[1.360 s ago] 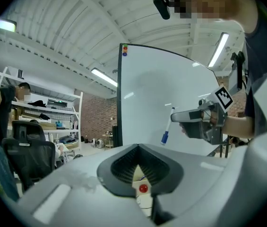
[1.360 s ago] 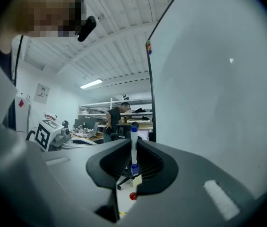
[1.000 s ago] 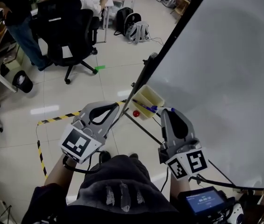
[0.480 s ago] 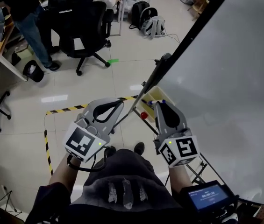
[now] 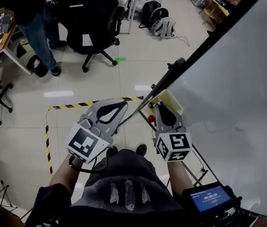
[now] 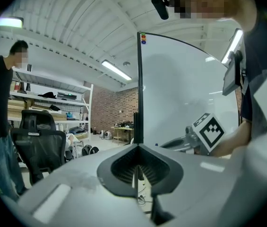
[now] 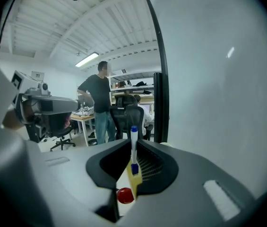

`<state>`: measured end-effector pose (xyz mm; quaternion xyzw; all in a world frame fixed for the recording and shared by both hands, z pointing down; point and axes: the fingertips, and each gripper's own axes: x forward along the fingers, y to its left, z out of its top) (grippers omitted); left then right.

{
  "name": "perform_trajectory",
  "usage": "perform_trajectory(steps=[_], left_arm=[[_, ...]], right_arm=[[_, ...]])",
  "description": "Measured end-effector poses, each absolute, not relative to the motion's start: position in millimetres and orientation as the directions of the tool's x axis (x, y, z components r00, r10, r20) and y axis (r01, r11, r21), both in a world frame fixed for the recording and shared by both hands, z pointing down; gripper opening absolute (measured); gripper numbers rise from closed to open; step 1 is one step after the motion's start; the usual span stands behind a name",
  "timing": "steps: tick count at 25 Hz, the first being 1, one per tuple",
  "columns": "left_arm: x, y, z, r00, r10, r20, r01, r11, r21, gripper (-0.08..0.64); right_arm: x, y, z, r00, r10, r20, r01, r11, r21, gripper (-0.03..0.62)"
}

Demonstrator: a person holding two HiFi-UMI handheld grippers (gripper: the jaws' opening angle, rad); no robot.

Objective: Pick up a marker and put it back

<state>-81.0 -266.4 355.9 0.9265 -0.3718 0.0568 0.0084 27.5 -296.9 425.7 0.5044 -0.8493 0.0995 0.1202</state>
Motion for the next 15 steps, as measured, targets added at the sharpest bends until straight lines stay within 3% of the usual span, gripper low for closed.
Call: perform_trajectory(steps=[8,15], left_arm=[[-83,-265,360,0.729,-0.674,0.123,-0.676,-0.737,-0.03,0.006],[-86,-268,364,0.729,-0.677,0.101,-0.68,-0.733,-0.006,0.006]], right_arm=[[24,-307,443,-0.394,-0.81,0.435,-0.895,0.445,0.016,0.04],[16,-312,472,-0.327,-0.714,0.619,-0.872,0.481,0.095,0.04]])
